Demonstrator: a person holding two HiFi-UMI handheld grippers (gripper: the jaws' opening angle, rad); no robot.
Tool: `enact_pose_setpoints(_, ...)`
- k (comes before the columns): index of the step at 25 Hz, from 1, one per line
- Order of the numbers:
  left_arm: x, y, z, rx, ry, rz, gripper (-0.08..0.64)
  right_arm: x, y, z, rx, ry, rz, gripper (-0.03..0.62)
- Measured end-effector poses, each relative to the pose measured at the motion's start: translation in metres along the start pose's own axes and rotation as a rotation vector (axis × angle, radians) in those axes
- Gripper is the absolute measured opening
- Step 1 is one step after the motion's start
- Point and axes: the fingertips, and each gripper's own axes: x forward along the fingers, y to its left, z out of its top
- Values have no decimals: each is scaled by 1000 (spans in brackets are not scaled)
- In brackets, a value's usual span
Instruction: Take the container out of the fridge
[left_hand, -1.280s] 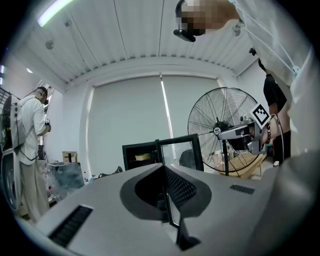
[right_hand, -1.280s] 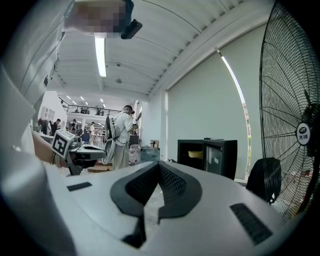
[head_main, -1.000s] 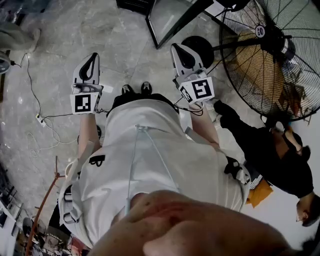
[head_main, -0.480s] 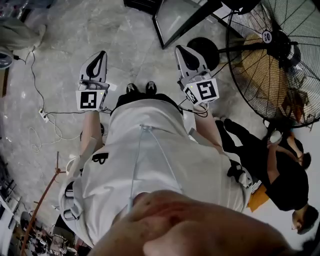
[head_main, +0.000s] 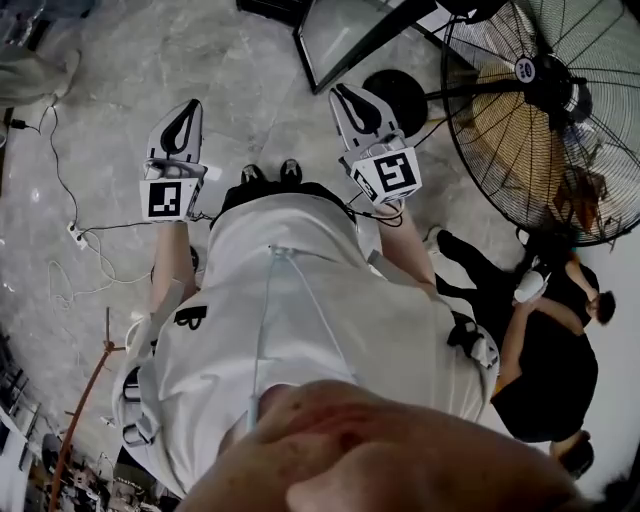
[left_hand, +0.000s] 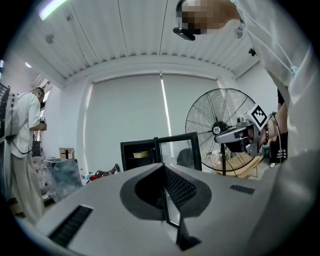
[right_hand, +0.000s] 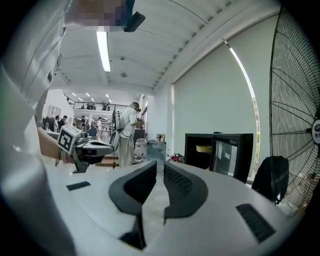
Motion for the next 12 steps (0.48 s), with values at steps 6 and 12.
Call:
enact_pose_setpoints(6, 4, -1, 1, -11, 0, -10, 9, 7, 7, 4, 58, -1, 79, 252)
enact_pose_setpoints(12, 2, 3, -3, -25, 0, -16, 9, 15, 13, 0, 111, 18, 90, 334)
